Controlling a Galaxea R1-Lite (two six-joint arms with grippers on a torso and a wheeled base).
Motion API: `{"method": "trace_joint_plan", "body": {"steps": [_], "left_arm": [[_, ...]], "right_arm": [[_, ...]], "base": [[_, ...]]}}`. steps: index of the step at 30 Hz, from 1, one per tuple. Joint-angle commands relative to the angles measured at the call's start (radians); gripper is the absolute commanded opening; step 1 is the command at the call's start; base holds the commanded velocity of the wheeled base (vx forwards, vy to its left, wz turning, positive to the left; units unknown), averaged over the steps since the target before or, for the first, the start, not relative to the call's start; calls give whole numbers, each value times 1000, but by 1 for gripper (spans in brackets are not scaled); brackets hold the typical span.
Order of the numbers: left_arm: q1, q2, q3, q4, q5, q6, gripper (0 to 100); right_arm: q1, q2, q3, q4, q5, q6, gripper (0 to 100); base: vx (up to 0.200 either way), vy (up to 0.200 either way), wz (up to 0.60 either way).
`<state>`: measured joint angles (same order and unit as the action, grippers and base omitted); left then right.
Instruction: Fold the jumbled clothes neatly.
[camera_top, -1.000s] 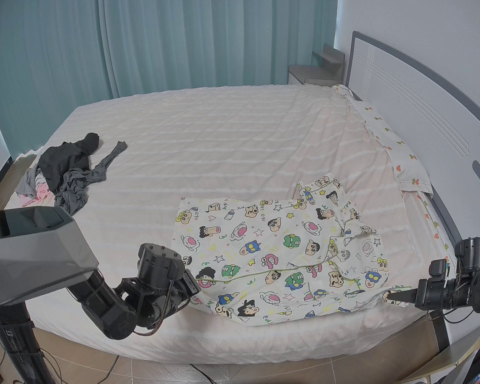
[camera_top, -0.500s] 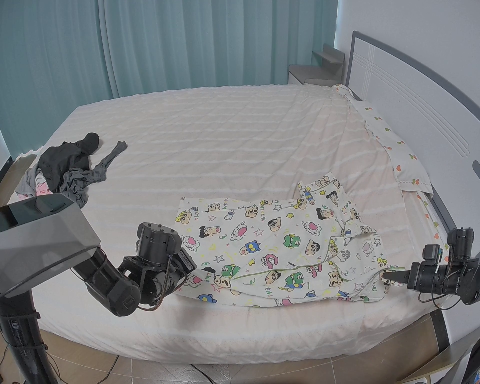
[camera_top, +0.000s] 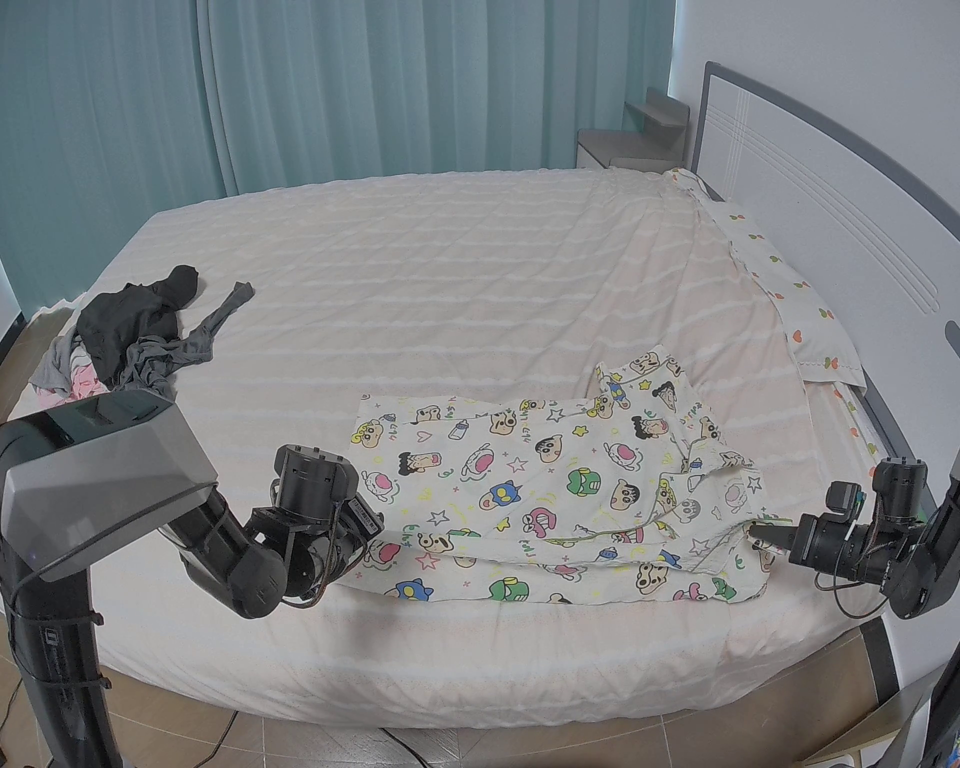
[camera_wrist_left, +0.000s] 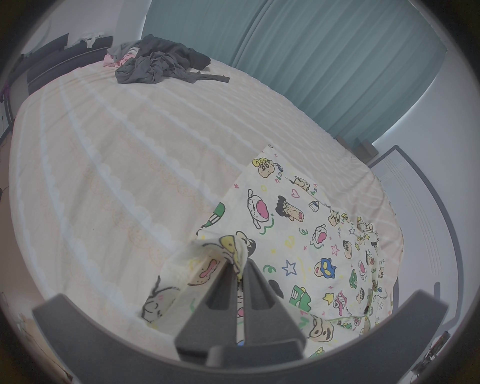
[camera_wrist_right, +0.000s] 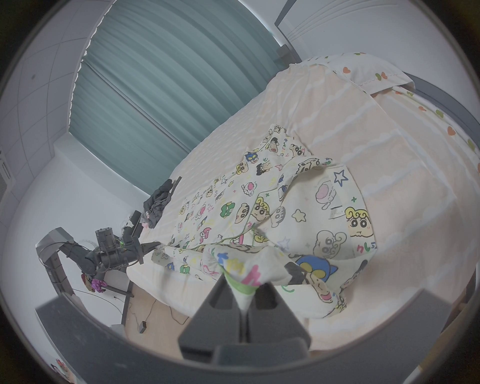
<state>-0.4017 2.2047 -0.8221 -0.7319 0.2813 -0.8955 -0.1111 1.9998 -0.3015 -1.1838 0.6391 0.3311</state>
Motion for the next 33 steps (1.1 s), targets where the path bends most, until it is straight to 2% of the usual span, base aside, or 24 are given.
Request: {"method": "trace_joint_plan", "body": {"steps": [1,8,9,14,15,25,33], "left_arm": [[15,44,-32,2,1,0,0],[29,76,-58,2,1,0,0],[29,81,-60,0,-4,0,0],[24,79,-71,0,-7,0,0],[23,78,-72,-1,-7,0,100],[26,61,-81,-12,4,-3,100],[46,-25,-71,-12,6,-5,100]], "right_arm": [[22,116,1,-71,-38,5,0],[25,203,-7,-198,-85,6,0],[25,221,-7,-240,-104,23,0],[28,231,-5,-301,-105,106,0],[31,231,-5,-304,-107,112,0],[45,228,-1,-359,-107,126,0],[50,237,-5,-369,-107,183,0]], "base": [[0,0,0],[0,0,0],[0,0,0],[0,0,0],[0,0,0],[0,0,0],[0,0,0]]}}
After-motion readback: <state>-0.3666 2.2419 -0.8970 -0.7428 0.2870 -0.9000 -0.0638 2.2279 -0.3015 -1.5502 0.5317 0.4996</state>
